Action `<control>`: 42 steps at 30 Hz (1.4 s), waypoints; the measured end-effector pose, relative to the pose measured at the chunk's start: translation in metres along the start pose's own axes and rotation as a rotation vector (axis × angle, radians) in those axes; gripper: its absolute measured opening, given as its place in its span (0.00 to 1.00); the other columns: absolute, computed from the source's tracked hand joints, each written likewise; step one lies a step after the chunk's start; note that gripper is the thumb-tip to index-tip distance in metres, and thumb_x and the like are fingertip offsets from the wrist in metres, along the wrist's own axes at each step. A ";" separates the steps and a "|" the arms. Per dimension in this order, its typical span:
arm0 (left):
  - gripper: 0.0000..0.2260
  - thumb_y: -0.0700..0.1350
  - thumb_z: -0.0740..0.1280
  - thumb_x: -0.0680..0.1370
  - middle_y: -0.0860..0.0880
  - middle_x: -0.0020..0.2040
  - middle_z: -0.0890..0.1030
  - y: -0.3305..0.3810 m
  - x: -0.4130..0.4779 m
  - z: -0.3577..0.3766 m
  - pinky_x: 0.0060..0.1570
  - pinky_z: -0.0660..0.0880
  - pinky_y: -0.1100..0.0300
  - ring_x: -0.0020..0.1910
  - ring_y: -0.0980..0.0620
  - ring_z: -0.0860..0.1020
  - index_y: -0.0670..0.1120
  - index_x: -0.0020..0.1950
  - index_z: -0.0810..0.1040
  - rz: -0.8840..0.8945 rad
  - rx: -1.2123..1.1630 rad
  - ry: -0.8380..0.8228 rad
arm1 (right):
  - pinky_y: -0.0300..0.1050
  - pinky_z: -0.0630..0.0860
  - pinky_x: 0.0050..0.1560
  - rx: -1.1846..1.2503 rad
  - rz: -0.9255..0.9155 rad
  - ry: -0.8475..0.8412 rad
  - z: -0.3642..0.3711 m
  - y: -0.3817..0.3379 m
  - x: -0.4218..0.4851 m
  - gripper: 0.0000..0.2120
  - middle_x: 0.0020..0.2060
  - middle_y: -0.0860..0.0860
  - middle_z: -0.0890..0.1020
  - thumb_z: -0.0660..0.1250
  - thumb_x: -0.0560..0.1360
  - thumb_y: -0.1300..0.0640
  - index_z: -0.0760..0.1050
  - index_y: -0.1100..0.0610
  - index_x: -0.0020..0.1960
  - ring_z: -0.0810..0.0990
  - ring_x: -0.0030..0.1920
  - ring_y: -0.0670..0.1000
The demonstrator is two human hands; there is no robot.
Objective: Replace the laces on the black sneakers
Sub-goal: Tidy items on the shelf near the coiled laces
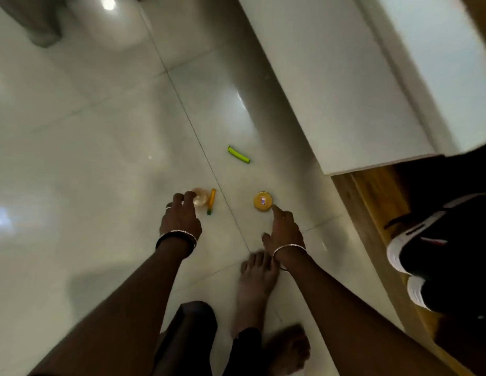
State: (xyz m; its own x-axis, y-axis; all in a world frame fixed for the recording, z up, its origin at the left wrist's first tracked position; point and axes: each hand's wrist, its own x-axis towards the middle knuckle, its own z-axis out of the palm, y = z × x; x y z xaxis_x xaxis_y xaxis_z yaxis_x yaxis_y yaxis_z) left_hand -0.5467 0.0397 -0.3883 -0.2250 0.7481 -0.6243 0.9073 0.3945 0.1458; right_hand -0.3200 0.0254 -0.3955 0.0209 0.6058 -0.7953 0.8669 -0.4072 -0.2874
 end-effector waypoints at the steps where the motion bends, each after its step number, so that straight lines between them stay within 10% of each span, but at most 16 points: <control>1: 0.29 0.36 0.69 0.75 0.43 0.69 0.67 -0.003 0.009 0.005 0.57 0.74 0.45 0.64 0.38 0.71 0.49 0.74 0.65 0.000 0.000 -0.009 | 0.54 0.71 0.66 -0.034 -0.021 0.009 0.003 -0.002 0.012 0.37 0.77 0.56 0.59 0.69 0.78 0.55 0.52 0.51 0.81 0.69 0.70 0.62; 6: 0.35 0.36 0.70 0.76 0.46 0.74 0.60 -0.012 0.043 0.036 0.52 0.76 0.46 0.65 0.39 0.71 0.56 0.77 0.59 0.012 0.063 0.010 | 0.53 0.72 0.65 -0.168 -0.097 0.066 0.025 -0.002 0.063 0.40 0.80 0.53 0.50 0.68 0.77 0.61 0.52 0.42 0.81 0.60 0.75 0.59; 12: 0.25 0.34 0.65 0.76 0.45 0.65 0.68 -0.009 0.066 0.048 0.38 0.73 0.50 0.58 0.39 0.75 0.51 0.70 0.67 0.091 0.124 0.050 | 0.50 0.75 0.37 -0.317 -0.143 0.385 0.040 -0.008 0.087 0.23 0.62 0.60 0.74 0.67 0.72 0.71 0.74 0.57 0.65 0.75 0.57 0.62; 17: 0.24 0.42 0.72 0.75 0.42 0.62 0.74 -0.001 0.042 0.037 0.47 0.73 0.49 0.55 0.36 0.77 0.46 0.68 0.68 -0.024 -0.178 0.117 | 0.50 0.74 0.51 -0.087 -0.105 0.227 0.030 0.001 0.065 0.23 0.60 0.58 0.74 0.71 0.71 0.61 0.72 0.57 0.66 0.75 0.57 0.62; 25: 0.18 0.50 0.73 0.76 0.39 0.50 0.83 0.035 -0.060 -0.004 0.48 0.83 0.46 0.41 0.43 0.85 0.43 0.60 0.73 -0.424 -1.124 -0.152 | 0.49 0.83 0.50 1.087 0.191 -0.145 0.002 -0.028 -0.055 0.24 0.56 0.54 0.83 0.80 0.67 0.67 0.80 0.53 0.59 0.84 0.54 0.56; 32: 0.12 0.51 0.70 0.77 0.38 0.49 0.83 0.075 -0.145 -0.063 0.45 0.82 0.50 0.40 0.42 0.84 0.44 0.54 0.81 -0.345 -1.268 -0.294 | 0.48 0.81 0.57 1.230 -0.085 -0.151 -0.072 -0.023 -0.162 0.27 0.60 0.52 0.83 0.75 0.69 0.73 0.78 0.55 0.64 0.83 0.59 0.53; 42: 0.26 0.64 0.73 0.62 0.39 0.47 0.84 0.150 -0.263 -0.153 0.40 0.80 0.53 0.43 0.44 0.83 0.43 0.46 0.85 -0.041 -1.161 -0.399 | 0.53 0.80 0.60 1.166 -0.277 -0.003 -0.168 0.011 -0.294 0.29 0.62 0.50 0.82 0.74 0.69 0.74 0.78 0.53 0.66 0.81 0.63 0.52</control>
State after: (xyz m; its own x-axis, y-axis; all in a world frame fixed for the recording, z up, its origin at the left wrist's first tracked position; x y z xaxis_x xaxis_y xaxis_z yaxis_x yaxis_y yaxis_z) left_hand -0.4059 -0.0163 -0.0850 0.0640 0.5886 -0.8059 0.0013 0.8075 0.5899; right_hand -0.2333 -0.0428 -0.0751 -0.0980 0.7697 -0.6308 -0.1320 -0.6383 -0.7584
